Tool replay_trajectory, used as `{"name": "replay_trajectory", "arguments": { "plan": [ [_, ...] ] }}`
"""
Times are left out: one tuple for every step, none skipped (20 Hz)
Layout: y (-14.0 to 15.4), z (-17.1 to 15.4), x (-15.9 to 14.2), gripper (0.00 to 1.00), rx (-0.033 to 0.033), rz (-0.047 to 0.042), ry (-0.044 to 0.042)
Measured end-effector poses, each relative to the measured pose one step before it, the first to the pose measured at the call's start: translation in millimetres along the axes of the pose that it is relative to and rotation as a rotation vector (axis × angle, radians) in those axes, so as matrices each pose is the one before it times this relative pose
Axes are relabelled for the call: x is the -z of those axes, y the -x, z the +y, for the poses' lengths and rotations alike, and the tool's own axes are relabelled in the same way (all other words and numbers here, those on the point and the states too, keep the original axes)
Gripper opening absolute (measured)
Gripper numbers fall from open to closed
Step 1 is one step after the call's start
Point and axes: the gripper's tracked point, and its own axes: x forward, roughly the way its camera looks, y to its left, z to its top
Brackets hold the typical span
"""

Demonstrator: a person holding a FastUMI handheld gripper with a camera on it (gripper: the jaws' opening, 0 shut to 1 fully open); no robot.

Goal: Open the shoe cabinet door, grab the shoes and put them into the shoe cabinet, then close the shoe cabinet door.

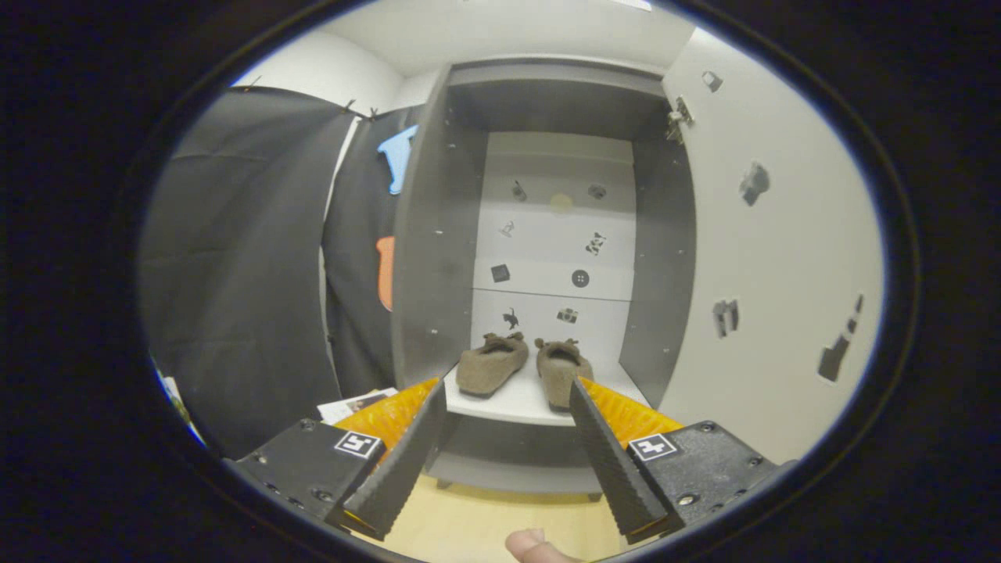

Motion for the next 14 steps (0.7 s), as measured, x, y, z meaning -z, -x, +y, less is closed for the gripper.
{"name": "replay_trajectory", "arguments": {
  "plan": [
    [23.64,-2.51,0.76,1.0,0.01178,-0.00192,0.00459],
    [23.19,0.04,-2.42,1.0,0.00005,-0.00047,-0.00257],
    [23.66,0.57,-2.02,1.0,0.00231,-0.00228,-0.0121],
    [22.69,-1.22,-3.29,1.0,0.00212,0.00165,-0.01164],
    [23.0,-1.31,-3.64,1.0,-0.002,-0.00266,-0.01915],
    [20.52,0.2,-3.69,1.0,-0.01263,0.00605,-0.01981],
    [19.24,2.25,-1.55,1.0,-0.02304,0.01098,-0.01836],
    [18.55,3.33,-1.69,1.0,-0.03003,0.01424,-0.01382],
    [17.89,2.83,-2.14,1.0,-0.0307,0.01054,-0.01222],
    [17.66,1.62,-2.64,1.0,-0.03044,0.00479,-0.01348],
    [14.29,1.97,-3.11,1.0,-0.02134,-0.00401,-0.00909],
    [15.34,-1.57,1.3,1.0,-0.00937,0.01469,0.01213],
    [14.5,-4.29,2.79,1.0,-0.00043,0.00976,0.01486],
    [14.55,-1.83,-1.01,1.0,-0.00678,-0.00405,0.01311]
  ]
}}
